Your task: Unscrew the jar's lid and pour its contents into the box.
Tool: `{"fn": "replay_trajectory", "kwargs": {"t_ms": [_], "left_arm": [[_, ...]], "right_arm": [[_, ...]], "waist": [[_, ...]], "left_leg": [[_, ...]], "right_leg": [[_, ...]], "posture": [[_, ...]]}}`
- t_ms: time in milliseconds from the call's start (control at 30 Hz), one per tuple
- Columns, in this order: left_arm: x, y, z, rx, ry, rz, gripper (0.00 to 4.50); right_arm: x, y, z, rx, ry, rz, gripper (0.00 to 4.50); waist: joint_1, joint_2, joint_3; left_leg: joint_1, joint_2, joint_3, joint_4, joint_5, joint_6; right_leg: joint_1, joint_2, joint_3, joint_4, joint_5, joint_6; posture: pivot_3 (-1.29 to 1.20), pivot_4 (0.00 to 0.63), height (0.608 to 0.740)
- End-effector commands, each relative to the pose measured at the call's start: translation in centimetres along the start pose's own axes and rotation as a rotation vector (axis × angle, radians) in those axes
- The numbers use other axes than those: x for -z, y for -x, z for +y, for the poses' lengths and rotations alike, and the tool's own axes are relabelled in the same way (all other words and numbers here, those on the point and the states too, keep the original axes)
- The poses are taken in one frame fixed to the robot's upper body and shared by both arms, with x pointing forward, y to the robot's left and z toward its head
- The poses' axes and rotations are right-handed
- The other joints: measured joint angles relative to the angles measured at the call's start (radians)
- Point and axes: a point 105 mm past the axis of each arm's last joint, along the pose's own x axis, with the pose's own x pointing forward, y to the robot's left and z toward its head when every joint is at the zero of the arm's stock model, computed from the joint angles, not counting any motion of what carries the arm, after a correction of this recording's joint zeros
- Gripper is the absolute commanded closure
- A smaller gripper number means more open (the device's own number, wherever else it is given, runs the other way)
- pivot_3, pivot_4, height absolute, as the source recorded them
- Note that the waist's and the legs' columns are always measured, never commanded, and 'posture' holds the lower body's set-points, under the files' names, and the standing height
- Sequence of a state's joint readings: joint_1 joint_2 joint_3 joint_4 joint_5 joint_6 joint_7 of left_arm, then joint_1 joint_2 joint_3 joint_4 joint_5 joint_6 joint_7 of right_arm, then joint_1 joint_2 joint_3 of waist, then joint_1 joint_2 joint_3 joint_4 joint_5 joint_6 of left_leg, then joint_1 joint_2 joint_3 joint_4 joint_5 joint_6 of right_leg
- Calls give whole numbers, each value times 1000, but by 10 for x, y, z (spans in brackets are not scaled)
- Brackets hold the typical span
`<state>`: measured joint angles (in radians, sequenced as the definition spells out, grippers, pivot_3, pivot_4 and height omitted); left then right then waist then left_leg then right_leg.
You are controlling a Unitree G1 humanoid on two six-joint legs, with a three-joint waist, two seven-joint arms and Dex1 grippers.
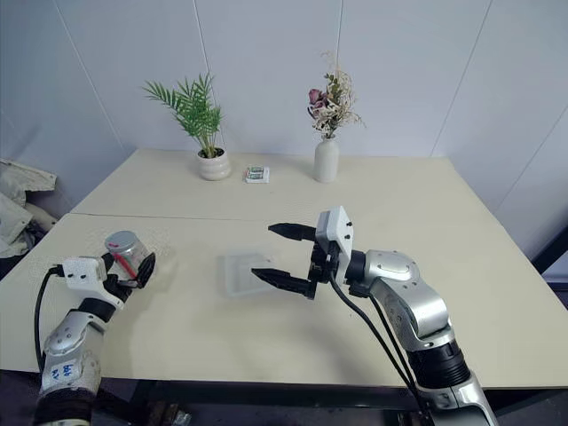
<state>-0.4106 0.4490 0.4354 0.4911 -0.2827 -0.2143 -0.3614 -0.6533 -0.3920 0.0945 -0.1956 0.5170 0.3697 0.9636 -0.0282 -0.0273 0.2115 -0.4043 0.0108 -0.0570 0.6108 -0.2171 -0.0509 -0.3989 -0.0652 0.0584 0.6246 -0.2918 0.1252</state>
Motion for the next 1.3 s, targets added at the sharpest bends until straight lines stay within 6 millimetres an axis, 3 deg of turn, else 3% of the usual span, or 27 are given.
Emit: {"fn": "replay_trajectory", "kwargs": {"t_ms": [33,367,467,667,800,1033,1167,1300], "left_arm": [[-9,-5,6,-24,-44,-39,31],[-7,-12,7,-49,-54,-32,31],[-7,-12,9,-54,-62,-32,648],[-8,-14,8,-49,-57,-36,2495],[-20,-20,-6,15,-12,-84,2500],[-74,-17,-82,505,95,-202,2500],[-84,1,-134,851,119,-134,2500],[-82,8,-160,989,105,-89,2500]], "right_arm": [[-14,3,-1,28,34,-35,0],[-17,4,-4,50,31,-35,0],[-17,5,-3,57,27,-38,0],[-16,5,-3,63,19,-39,0],[-13,6,-3,71,7,-31,0],[-13,1,-8,138,15,-15,0],[-16,-17,-4,161,-6,33,0],[-14,-32,-1,188,-38,87,0]], "waist": [[0,0,0],[0,0,0],[0,0,0],[1,0,0],[1,0,0],[1,0,0],[-6,1,1],[-4,1,1]], "left_leg": [[0,0,0,0,0,0],[0,2,0,0,0,-1],[0,2,0,0,0,-1],[0,2,0,0,-1,-1],[0,2,0,0,-1,-1],[-1,2,0,-1,-1,-2],[0,3,1,-2,-1,-2],[-1,4,1,-3,-1,-3]], "right_leg": [[0,0,0,0,0,0],[0,2,0,0,0,-1],[0,2,0,0,0,-1],[0,2,0,0,0,-1],[0,2,0,0,0,-1],[0,2,0,-2,0,-1],[-1,2,1,-2,-1,-2],[-4,4,1,2,-3,-6]], "posture": [[0,150,740],[0,150,740],[0,150,740],[0,150,740],[0,150,740],[0,150,740],[0,150,740],[0,150,740]]}}
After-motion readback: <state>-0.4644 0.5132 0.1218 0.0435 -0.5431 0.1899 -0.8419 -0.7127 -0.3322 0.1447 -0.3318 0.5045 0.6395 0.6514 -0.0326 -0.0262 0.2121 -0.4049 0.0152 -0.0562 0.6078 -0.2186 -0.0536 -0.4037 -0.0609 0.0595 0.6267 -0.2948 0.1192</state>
